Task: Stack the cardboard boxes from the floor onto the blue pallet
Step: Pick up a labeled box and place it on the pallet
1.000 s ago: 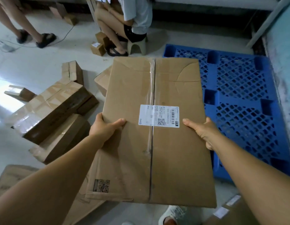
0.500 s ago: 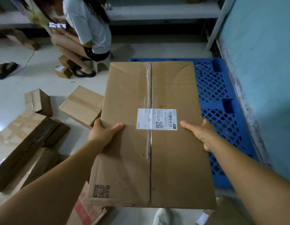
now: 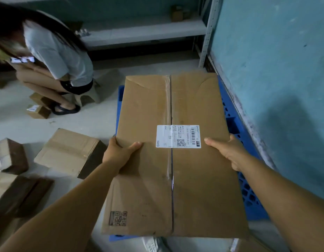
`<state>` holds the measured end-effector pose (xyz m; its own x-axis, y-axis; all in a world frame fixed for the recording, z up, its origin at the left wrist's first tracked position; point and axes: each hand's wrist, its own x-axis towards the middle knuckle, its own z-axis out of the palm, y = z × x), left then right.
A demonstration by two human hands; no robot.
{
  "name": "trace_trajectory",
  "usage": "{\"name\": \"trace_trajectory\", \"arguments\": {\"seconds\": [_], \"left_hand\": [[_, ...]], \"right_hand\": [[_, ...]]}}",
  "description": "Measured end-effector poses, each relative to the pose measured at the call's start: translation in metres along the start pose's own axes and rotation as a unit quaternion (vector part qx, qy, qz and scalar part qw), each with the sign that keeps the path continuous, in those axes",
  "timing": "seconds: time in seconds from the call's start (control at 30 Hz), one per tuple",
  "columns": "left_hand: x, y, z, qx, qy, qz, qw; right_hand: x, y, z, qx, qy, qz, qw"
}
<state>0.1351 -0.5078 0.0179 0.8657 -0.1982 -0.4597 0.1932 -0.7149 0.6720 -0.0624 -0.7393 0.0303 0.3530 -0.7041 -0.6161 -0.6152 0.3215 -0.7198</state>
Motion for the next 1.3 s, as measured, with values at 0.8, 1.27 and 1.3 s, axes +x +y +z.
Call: {"name": "trace_trajectory", "arguments": {"seconds": [0.8, 1.27, 1.3], "left_hand": [[0.122, 0.141, -0.006, 0.009, -0.039, 0.050, 0.998], [0.207, 0.177, 0.121, 0.009, -0.024, -0.009, 1.000], [0.215, 0.179, 0.134, 0.008, -0.024, -0.013, 1.000]], "right_hand": [[0.081, -0.138, 0.000, 0.035, 0.054, -0.038, 0.997], [0.256, -0.148, -0.031, -0.024, 0.012, -0.019, 0.999], [0.273, -0.146, -0.033, -0.027, 0.012, -0.018, 0.999]]}}
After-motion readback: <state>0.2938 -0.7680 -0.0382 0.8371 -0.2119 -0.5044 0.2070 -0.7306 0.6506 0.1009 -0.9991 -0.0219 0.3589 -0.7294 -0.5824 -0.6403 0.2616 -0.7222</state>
